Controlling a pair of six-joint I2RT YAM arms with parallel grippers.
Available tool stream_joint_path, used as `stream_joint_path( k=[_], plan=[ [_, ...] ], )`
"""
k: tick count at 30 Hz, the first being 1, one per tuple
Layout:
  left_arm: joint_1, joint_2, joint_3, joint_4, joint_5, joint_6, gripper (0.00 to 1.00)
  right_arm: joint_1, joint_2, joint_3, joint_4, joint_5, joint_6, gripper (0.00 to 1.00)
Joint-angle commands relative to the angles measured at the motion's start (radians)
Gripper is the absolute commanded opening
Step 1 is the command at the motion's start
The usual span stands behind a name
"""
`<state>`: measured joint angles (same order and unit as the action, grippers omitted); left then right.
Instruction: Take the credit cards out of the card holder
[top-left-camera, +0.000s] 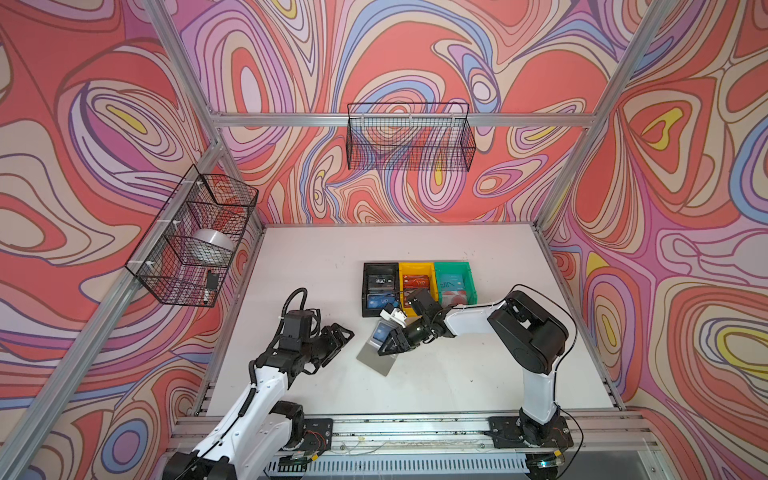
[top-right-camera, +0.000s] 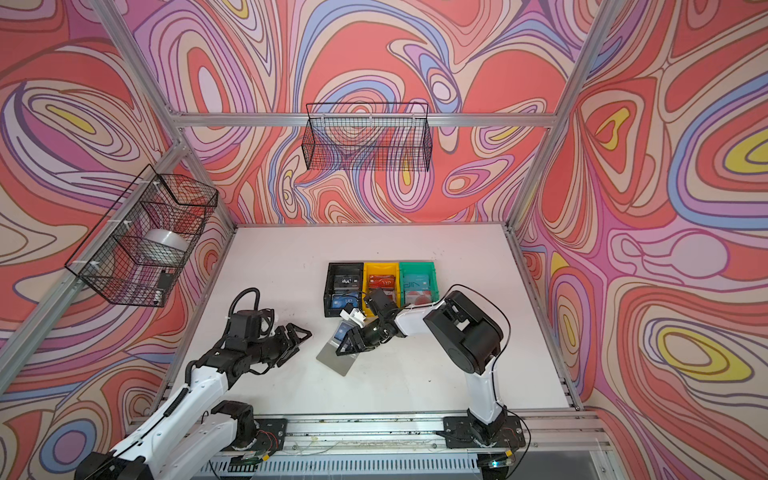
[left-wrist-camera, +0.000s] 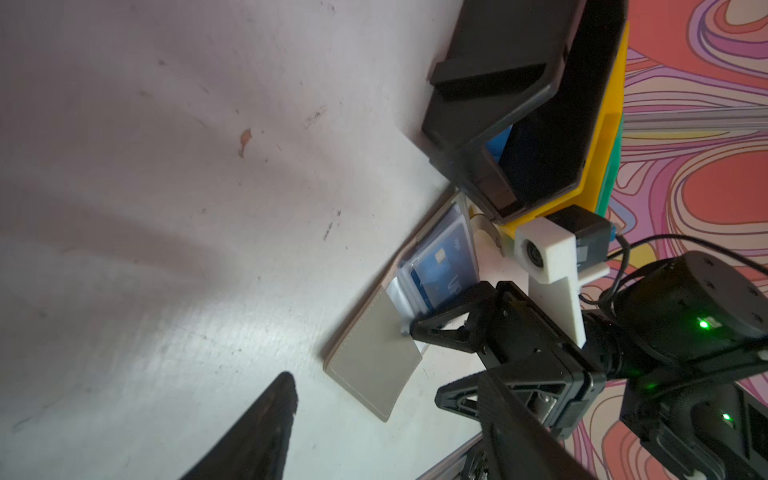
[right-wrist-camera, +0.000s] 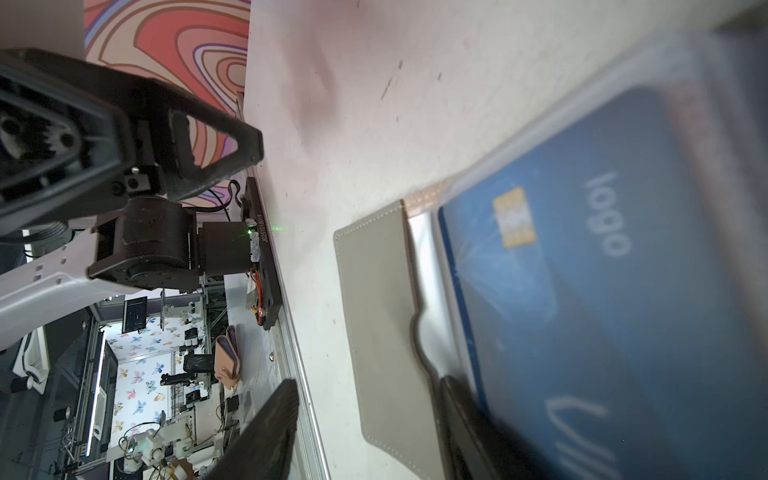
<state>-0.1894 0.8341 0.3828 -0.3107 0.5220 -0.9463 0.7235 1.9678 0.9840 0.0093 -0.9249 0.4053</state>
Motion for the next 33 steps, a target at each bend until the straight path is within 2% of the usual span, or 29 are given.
stream_joint_path(
  k=[1, 7, 20, 33],
  plan=[
    [-0.022, -0.05, -0.032, 0.021, 0.01, -0.061, 0.72, 0.006, 0.042, 0.005, -0.036, 0.069, -0.009, 0.57],
    [-0.039, -0.066, -0.076, 0.039, 0.003, -0.091, 0.72, 0.006, 0.056, 0.017, -0.038, 0.092, 0.004, 0.57],
    [-0.141, 0.143, -0.091, 0.241, 0.001, -0.129, 0.73, 0.006, 0.068, 0.053, -0.059, 0.124, 0.022, 0.57],
    [-0.181, 0.238, -0.104, 0.265, -0.043, -0.144, 0.72, 0.005, 0.059, 0.073, -0.096, 0.125, 0.004, 0.57]
  ],
)
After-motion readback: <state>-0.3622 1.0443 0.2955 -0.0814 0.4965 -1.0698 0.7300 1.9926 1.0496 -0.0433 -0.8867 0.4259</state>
